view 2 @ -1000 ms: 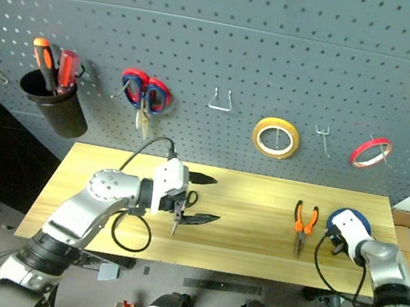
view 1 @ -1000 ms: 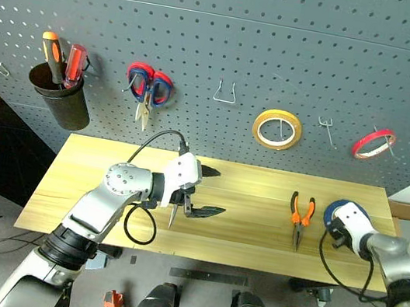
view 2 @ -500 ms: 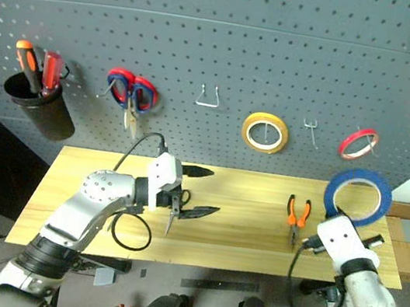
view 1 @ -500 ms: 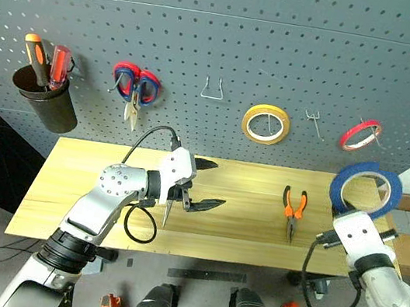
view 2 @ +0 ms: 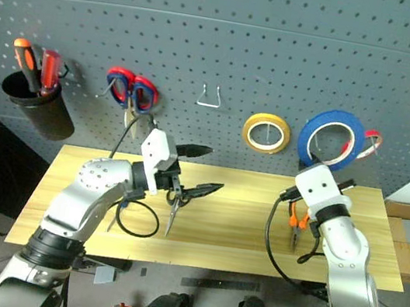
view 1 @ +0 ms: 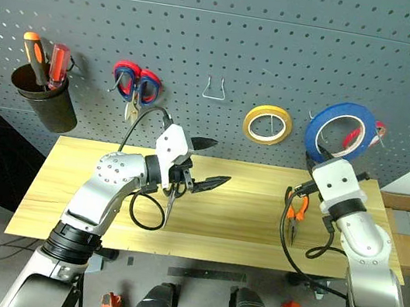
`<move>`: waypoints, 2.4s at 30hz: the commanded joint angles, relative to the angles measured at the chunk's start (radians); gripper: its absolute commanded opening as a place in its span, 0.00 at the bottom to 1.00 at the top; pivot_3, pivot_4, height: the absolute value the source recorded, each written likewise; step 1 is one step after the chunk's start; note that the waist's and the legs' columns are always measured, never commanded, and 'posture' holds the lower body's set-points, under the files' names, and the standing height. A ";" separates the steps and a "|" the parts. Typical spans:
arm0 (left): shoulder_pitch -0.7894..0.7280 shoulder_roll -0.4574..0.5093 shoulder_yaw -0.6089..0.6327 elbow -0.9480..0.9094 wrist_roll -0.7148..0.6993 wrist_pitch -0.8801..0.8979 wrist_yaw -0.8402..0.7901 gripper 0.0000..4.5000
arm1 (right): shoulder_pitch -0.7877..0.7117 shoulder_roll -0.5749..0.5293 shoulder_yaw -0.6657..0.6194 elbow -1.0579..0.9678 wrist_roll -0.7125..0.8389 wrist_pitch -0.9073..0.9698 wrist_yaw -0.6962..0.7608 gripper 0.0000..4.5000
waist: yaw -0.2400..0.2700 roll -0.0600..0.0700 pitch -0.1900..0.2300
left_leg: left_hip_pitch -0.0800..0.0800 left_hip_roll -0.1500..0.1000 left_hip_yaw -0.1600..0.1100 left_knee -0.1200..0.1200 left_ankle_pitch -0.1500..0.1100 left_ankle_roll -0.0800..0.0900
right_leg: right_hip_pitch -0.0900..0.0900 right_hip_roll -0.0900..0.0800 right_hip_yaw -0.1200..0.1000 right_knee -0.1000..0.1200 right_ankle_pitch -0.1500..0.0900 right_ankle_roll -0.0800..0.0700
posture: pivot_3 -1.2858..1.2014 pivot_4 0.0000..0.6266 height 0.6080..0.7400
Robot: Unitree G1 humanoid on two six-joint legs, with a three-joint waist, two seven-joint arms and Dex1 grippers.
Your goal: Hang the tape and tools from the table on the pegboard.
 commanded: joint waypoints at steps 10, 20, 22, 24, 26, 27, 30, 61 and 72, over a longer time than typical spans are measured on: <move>-0.007 0.002 -0.002 -0.031 -0.003 -0.010 -0.001 1.00 | -0.172 0.046 0.011 0.286 0.081 -0.089 0.019 0.09 | -0.001 0.000 0.000 | 0.001 0.000 0.001 0.000 0.000 0.000 | 0.000 0.000 0.001 0.001 0.000 0.000 | 0.46 0.39 1.00; 0.008 0.063 0.004 0.072 0.051 -0.059 -0.027 1.00 | 0.033 0.120 0.043 0.128 0.082 0.085 -0.008 0.85 | -0.001 0.000 0.000 | 0.001 0.000 0.001 0.000 0.000 0.000 | -0.001 0.000 0.001 0.002 0.000 0.000 | 0.46 0.40 1.00; 0.014 0.088 0.007 0.111 0.059 -0.065 -0.048 1.00 | 0.086 0.168 0.039 0.090 0.101 0.163 -0.025 0.99 | -0.002 0.000 0.000 | 0.001 0.000 0.001 0.000 0.000 0.000 | -0.001 0.000 0.001 0.002 0.000 0.000 | 0.46 0.40 1.00; 0.017 0.111 0.013 0.147 0.053 -0.064 -0.077 1.00 | 0.094 0.228 0.011 0.070 0.117 0.253 -0.067 1.00 | -0.005 0.000 0.000 | 0.001 0.000 0.001 0.000 0.000 0.000 | -0.001 0.000 0.002 0.002 0.000 0.000 | 0.46 0.41 1.00; 0.018 0.140 0.005 0.175 0.055 -0.064 -0.117 1.00 | 0.073 0.279 -0.019 0.069 0.126 0.347 -0.113 1.00 | -0.005 0.000 0.000 | 0.003 0.000 0.001 0.000 -0.001 0.001 | -0.001 0.000 0.005 0.004 0.000 0.000 | 0.45 0.41 1.00; 0.017 0.152 -0.002 0.186 0.061 -0.069 -0.137 1.00 | 0.051 0.300 -0.033 0.076 0.110 0.415 -0.151 1.00 | -0.005 0.000 0.000 | 0.003 0.000 0.001 0.000 -0.001 0.003 | -0.001 0.001 0.006 0.004 0.000 0.000 | 0.45 0.42 1.00; 0.010 0.167 -0.019 0.209 0.077 -0.086 -0.170 1.00 | -0.024 0.322 -0.053 0.115 0.047 0.591 -0.248 1.00 | -0.005 0.000 0.000 | 0.005 0.000 0.000 0.000 -0.002 0.004 | -0.001 0.001 0.007 0.005 0.000 0.000 | 0.45 0.42 1.00; -0.029 0.130 -0.037 0.241 0.120 -0.103 -0.179 1.00 | -0.442 0.277 -0.216 0.958 0.232 0.477 -0.316 1.00 | -0.047 0.000 0.000 | 0.004 0.000 0.014 -0.001 -0.002 0.004 | -0.005 0.001 0.014 0.005 0.001 0.000 | 0.46 0.42 1.00; -0.020 0.132 -0.037 0.236 0.122 -0.102 -0.173 1.00 | -0.450 0.278 -0.269 1.010 0.313 0.543 -0.344 1.00 | -0.051 0.000 0.000 | 0.005 0.001 0.015 -0.001 -0.002 0.004 | -0.005 0.001 0.015 0.005 0.001 0.000 | 0.46 0.42 1.00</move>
